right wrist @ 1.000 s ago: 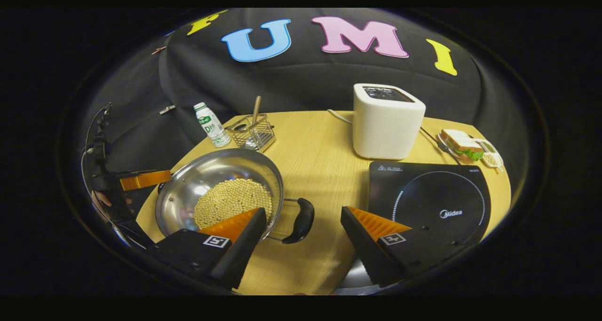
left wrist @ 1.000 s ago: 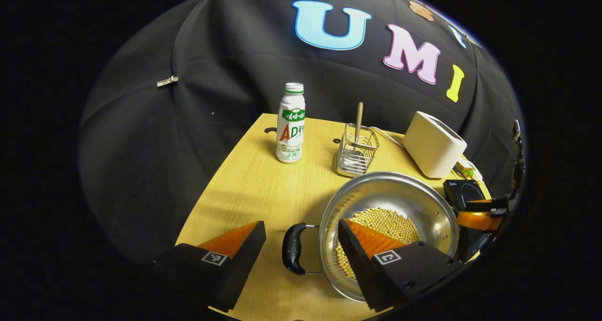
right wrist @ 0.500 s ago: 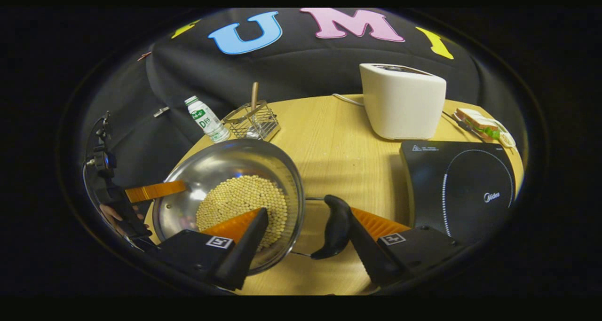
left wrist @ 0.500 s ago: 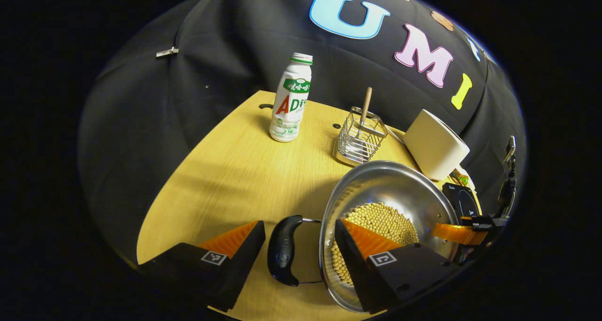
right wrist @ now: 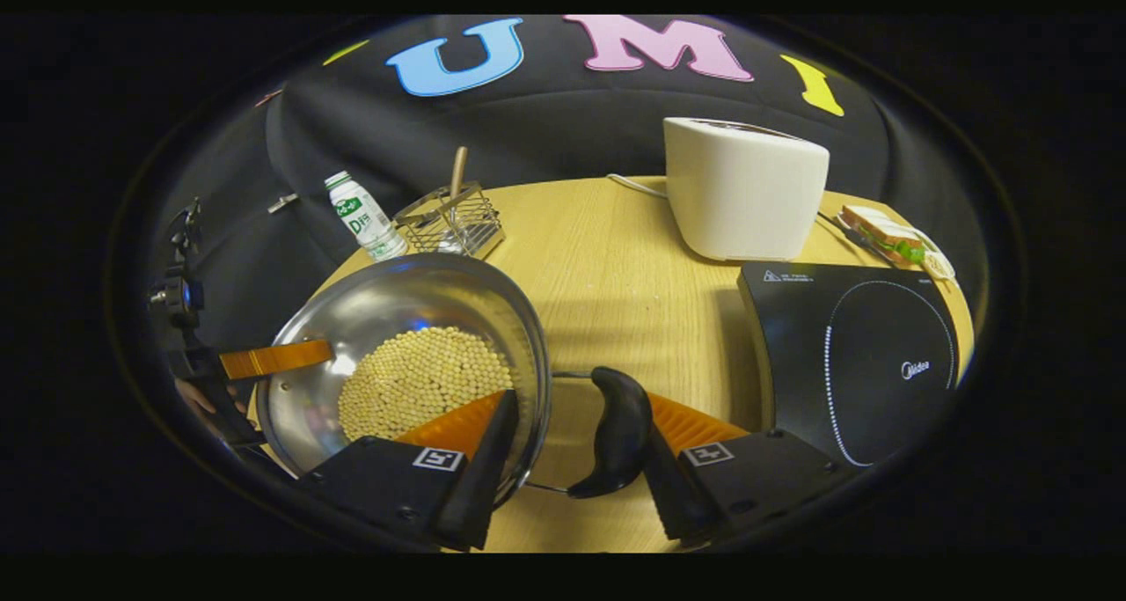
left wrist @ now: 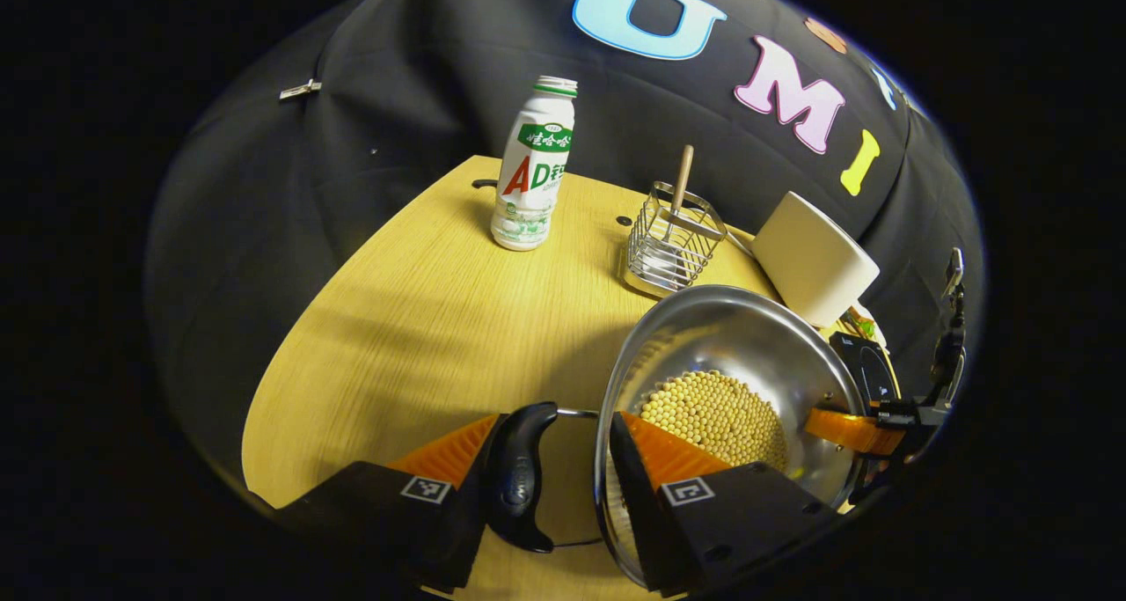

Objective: First push the handle of the pot to place it horizontally, then grasp the pot with both hands and set it on the induction cooktop.

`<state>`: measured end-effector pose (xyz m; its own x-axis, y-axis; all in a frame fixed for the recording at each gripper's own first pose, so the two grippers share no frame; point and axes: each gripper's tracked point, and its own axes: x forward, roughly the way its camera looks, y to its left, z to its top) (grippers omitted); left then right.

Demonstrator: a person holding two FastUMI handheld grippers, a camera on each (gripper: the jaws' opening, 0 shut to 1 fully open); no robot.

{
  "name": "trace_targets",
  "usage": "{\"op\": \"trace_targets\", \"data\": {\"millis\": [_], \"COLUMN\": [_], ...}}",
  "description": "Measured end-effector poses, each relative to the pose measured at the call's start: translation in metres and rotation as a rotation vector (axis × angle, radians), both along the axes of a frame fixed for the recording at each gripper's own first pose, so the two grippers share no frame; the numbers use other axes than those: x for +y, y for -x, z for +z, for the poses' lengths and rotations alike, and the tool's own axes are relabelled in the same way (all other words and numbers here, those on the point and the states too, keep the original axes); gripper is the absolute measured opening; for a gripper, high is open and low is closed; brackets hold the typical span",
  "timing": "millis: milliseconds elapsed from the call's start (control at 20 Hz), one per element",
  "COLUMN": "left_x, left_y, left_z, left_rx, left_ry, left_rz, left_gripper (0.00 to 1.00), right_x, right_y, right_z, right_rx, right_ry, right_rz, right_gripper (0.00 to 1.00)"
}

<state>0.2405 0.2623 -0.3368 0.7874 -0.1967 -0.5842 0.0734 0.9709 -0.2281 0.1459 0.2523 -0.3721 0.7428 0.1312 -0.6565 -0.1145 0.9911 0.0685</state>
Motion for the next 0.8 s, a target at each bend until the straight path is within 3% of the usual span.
{"op": "trace_targets", "data": {"millis": [150, 300, 550, 800], "left_x": [0.001, 0.001, 0.002, 0.001], "left_y": [0.002, 0.004, 0.009, 0.017], "left_z": [-0.003, -0.007, -0.006, -0.003], "left_rx": [0.001, 0.005, 0.019, 0.011], "left_ry": [-0.029, -0.074, -0.061, -0.06], "left_rz": [-0.019, -0.037, -0.019, 0.009], "left_gripper": [0.67, 0.68, 0.64, 0.61], "right_x": [0.002, 0.001, -0.004, -0.001], "right_y": [-0.001, -0.001, -0.003, -0.001], "right_z": [-0.001, -0.004, 0.0, -0.001], "right_rx": [-0.003, 0.008, 0.029, 0.022], "right_ry": [0.009, 0.021, 0.01, 0.021], "right_rz": [0.012, 0.015, -0.015, 0.014], "right_gripper": [0.67, 0.71, 0.64, 0.59]}}
